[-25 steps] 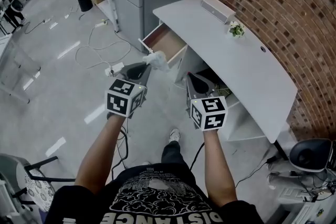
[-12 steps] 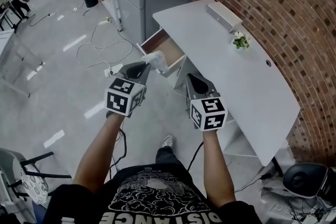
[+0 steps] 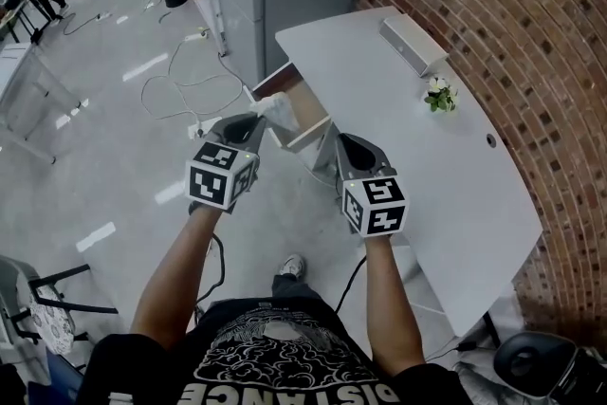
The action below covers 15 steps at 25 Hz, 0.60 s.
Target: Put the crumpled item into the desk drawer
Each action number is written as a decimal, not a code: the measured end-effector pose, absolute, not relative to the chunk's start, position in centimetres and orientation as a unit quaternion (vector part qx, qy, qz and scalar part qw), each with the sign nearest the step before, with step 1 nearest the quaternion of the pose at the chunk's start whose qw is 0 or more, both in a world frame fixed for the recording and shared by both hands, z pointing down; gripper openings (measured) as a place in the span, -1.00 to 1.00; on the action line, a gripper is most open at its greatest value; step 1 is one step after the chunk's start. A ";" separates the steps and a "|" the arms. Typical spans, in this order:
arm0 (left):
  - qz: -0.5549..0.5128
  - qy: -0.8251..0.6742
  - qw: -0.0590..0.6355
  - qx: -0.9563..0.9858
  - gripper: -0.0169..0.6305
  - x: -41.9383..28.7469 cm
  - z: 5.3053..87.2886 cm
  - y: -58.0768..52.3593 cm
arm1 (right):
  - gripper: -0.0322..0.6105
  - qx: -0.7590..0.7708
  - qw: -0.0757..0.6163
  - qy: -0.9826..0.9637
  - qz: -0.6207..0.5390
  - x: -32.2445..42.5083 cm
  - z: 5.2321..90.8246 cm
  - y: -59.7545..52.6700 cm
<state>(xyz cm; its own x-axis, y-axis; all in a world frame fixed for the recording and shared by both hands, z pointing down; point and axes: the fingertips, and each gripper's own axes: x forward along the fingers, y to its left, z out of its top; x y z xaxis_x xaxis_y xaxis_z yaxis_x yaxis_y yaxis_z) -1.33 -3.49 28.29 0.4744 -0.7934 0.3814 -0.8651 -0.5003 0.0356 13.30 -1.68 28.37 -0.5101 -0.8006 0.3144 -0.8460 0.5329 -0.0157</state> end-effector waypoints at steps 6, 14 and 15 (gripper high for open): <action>0.163 -0.508 0.118 0.837 -0.94 -0.9 29.0 -6.0 | -0.89 0.454 0.138 -0.876 0.084 13.9 29.0 -5.0; 0.165 -0.528 0.125 0.823 -0.94 -0.7 29.5 -8.6 | -0.89 0.432 0.140 -0.887 0.084 14.0 29.4 -8.4; 0.166 -0.530 0.125 0.822 -0.94 -0.7 29.6 -8.8 | -0.89 0.429 0.140 -0.888 0.085 13.9 29.4 -8.7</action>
